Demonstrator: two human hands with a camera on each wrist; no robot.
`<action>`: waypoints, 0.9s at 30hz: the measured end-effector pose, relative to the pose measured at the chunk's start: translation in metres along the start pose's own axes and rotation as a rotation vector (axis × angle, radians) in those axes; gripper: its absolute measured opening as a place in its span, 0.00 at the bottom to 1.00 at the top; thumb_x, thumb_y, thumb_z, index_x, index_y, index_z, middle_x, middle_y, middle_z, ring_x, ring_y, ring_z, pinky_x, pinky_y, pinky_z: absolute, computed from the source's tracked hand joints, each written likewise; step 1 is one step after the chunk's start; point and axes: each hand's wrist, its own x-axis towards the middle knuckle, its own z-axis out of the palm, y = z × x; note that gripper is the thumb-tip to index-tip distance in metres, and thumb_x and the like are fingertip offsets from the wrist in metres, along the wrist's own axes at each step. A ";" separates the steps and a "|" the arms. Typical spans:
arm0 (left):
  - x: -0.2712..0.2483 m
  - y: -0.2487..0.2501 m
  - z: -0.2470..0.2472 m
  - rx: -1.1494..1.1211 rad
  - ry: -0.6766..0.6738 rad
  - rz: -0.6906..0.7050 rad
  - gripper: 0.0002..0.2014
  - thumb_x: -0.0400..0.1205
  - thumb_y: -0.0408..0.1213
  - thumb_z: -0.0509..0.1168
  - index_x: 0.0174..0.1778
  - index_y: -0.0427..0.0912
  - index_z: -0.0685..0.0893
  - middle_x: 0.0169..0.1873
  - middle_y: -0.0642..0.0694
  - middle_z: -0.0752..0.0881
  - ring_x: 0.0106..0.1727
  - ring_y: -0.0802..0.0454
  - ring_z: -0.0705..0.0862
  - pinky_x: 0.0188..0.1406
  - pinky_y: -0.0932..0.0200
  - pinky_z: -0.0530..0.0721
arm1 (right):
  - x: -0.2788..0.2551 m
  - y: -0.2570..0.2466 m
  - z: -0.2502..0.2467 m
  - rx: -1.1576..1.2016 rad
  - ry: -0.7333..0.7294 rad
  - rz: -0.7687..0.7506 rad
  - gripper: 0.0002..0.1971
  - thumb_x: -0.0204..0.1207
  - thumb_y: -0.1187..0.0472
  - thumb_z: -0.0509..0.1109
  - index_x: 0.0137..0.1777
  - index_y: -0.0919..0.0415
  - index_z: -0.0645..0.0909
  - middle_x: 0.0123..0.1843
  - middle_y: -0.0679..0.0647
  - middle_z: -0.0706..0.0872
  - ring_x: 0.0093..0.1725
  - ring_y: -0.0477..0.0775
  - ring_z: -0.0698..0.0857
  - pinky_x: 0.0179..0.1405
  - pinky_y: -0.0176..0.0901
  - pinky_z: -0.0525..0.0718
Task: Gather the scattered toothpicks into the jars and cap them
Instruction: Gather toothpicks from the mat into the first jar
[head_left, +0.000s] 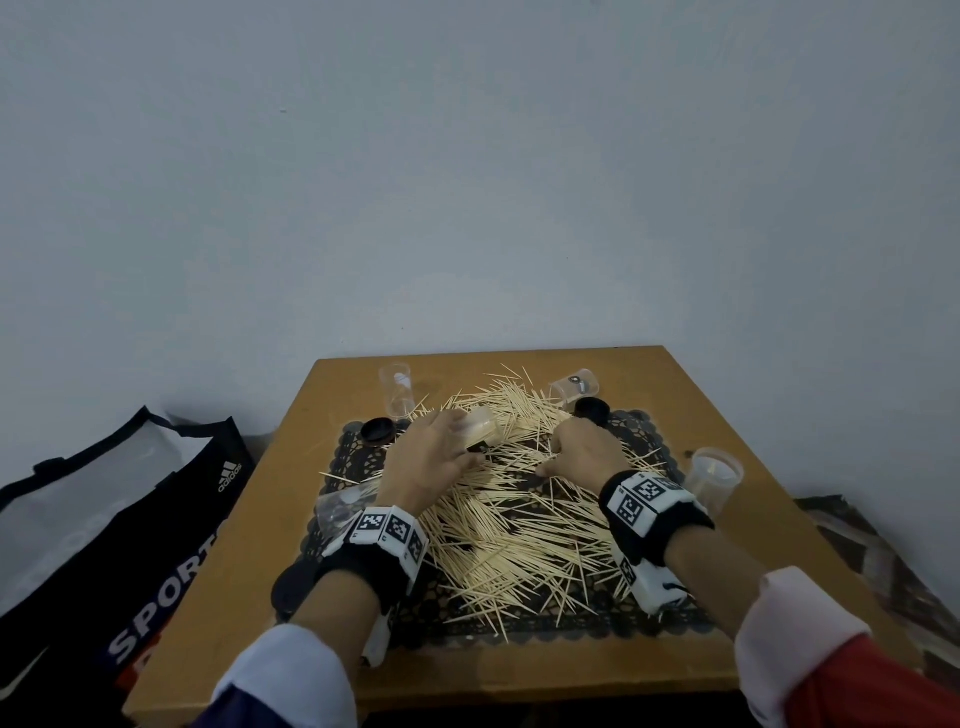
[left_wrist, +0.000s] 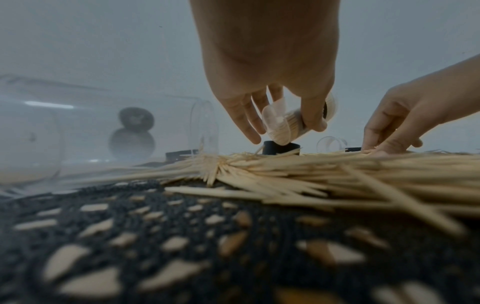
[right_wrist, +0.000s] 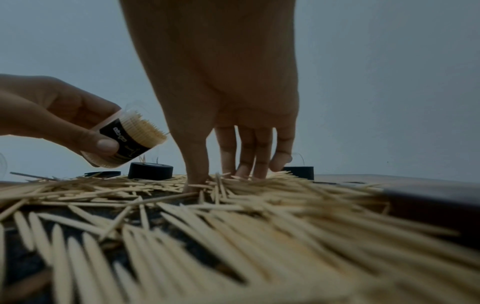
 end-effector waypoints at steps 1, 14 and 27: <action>0.000 0.000 0.000 0.001 0.002 0.001 0.32 0.77 0.55 0.72 0.74 0.43 0.75 0.66 0.47 0.82 0.65 0.50 0.79 0.61 0.55 0.77 | 0.000 0.000 0.000 0.011 0.011 -0.007 0.16 0.71 0.49 0.78 0.39 0.62 0.81 0.36 0.52 0.82 0.36 0.53 0.80 0.33 0.43 0.78; 0.000 -0.001 0.000 0.009 0.057 -0.009 0.30 0.78 0.53 0.72 0.73 0.43 0.76 0.65 0.47 0.83 0.64 0.50 0.80 0.59 0.56 0.78 | -0.002 0.000 -0.003 0.046 0.183 -0.137 0.14 0.79 0.54 0.71 0.32 0.57 0.81 0.34 0.51 0.82 0.35 0.53 0.80 0.43 0.45 0.75; 0.001 -0.003 0.003 -0.019 0.021 0.008 0.31 0.78 0.54 0.70 0.74 0.44 0.74 0.68 0.49 0.81 0.66 0.50 0.79 0.63 0.49 0.80 | -0.003 -0.003 -0.005 0.240 0.385 -0.351 0.11 0.84 0.54 0.64 0.51 0.59 0.85 0.42 0.51 0.88 0.38 0.48 0.81 0.36 0.39 0.72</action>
